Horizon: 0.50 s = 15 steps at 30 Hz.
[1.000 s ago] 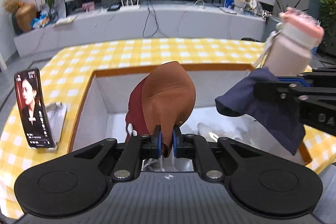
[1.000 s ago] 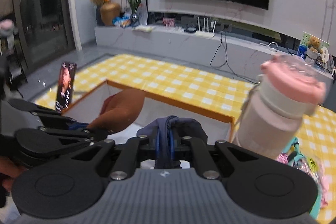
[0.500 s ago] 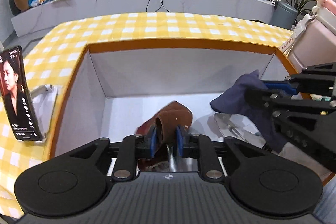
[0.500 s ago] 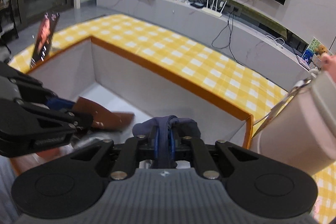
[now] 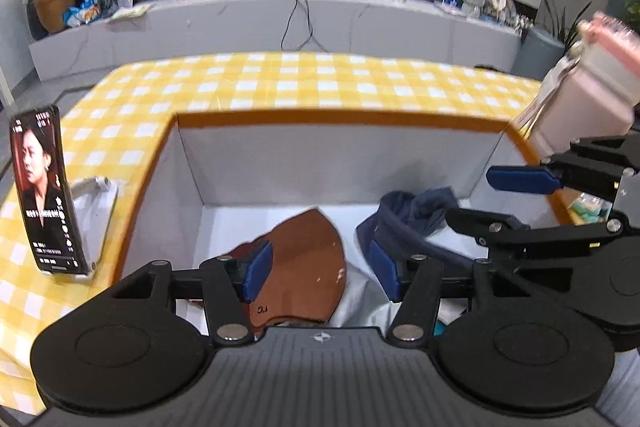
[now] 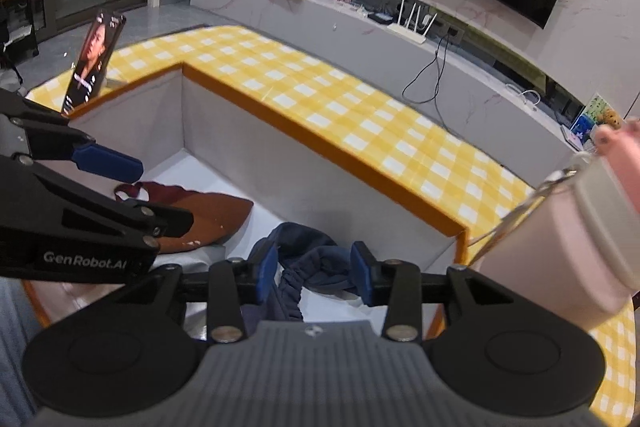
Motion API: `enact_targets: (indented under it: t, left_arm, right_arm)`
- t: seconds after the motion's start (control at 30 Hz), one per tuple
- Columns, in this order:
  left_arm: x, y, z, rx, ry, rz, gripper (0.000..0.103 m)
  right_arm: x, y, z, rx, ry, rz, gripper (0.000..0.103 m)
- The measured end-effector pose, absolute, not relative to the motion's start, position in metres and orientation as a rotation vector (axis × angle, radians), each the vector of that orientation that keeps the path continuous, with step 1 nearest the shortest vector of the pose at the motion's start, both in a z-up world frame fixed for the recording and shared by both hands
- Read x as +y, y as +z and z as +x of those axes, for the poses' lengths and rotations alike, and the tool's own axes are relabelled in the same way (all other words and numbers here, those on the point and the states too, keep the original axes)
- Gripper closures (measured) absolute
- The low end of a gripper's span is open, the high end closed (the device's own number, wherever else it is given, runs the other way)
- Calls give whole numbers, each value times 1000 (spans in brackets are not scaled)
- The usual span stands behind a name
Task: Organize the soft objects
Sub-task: 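Open both tools to drop the cloth and headband into the box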
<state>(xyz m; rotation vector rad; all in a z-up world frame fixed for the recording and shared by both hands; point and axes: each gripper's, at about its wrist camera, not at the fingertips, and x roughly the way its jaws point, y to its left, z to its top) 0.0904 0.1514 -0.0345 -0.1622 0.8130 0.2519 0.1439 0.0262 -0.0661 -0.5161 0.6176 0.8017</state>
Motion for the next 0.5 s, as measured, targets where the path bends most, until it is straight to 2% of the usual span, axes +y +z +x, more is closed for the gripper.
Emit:
enact_targets:
  t: [0.5]
  left_arm:
    - [103, 0, 59, 633, 160, -143, 36]
  right_arm:
    - [-73, -29, 95, 498, 645, -313, 59]
